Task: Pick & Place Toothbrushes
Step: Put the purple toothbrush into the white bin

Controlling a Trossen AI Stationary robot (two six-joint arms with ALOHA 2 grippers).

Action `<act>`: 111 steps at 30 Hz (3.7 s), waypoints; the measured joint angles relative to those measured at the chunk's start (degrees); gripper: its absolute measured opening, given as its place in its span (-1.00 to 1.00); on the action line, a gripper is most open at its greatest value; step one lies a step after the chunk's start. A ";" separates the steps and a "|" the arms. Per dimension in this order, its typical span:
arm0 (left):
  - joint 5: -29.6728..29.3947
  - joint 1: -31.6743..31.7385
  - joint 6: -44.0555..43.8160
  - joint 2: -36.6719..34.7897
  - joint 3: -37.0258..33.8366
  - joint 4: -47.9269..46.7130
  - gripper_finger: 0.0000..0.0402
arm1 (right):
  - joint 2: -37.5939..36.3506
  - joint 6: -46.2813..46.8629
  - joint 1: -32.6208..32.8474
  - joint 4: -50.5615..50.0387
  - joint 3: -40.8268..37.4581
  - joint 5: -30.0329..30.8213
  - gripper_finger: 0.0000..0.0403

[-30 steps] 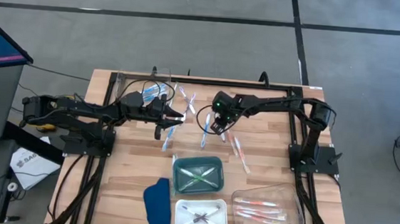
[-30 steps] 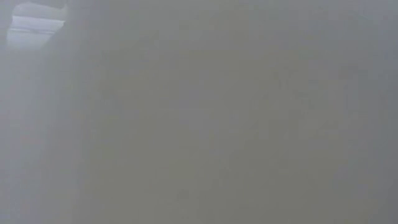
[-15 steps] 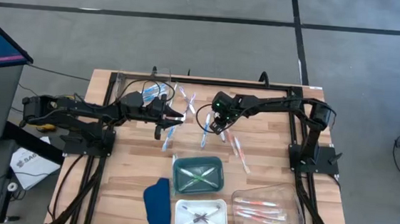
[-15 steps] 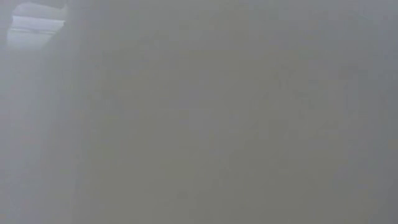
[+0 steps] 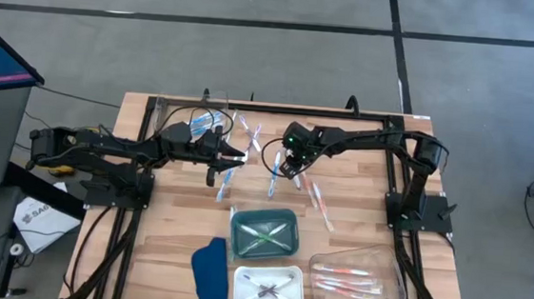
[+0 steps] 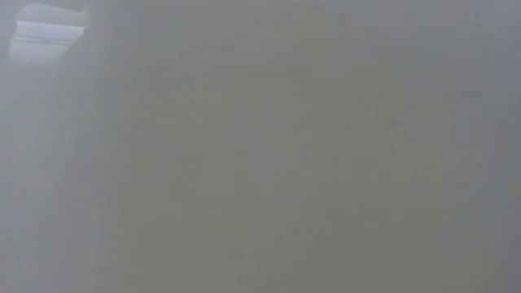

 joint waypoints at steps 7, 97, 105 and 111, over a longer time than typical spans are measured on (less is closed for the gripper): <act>0.02 0.00 -0.08 0.00 -0.01 0.00 -0.42 | 0.00 2.51 1.08 -3.46 -0.02 -0.02 -0.41; 0.02 -0.33 -0.04 0.00 -0.01 -1.75 -0.42 | -8.02 -21.47 42.39 -20.99 19.82 16.20 -1.00; 0.02 -0.32 -0.19 0.00 -0.01 -1.75 -0.42 | -7.67 -23.11 45.28 -9.43 19.82 3.01 -1.00; 0.02 -0.33 -0.24 0.00 -0.01 -1.82 -0.42 | -5.75 -7.48 44.34 -6.50 19.83 3.40 -1.00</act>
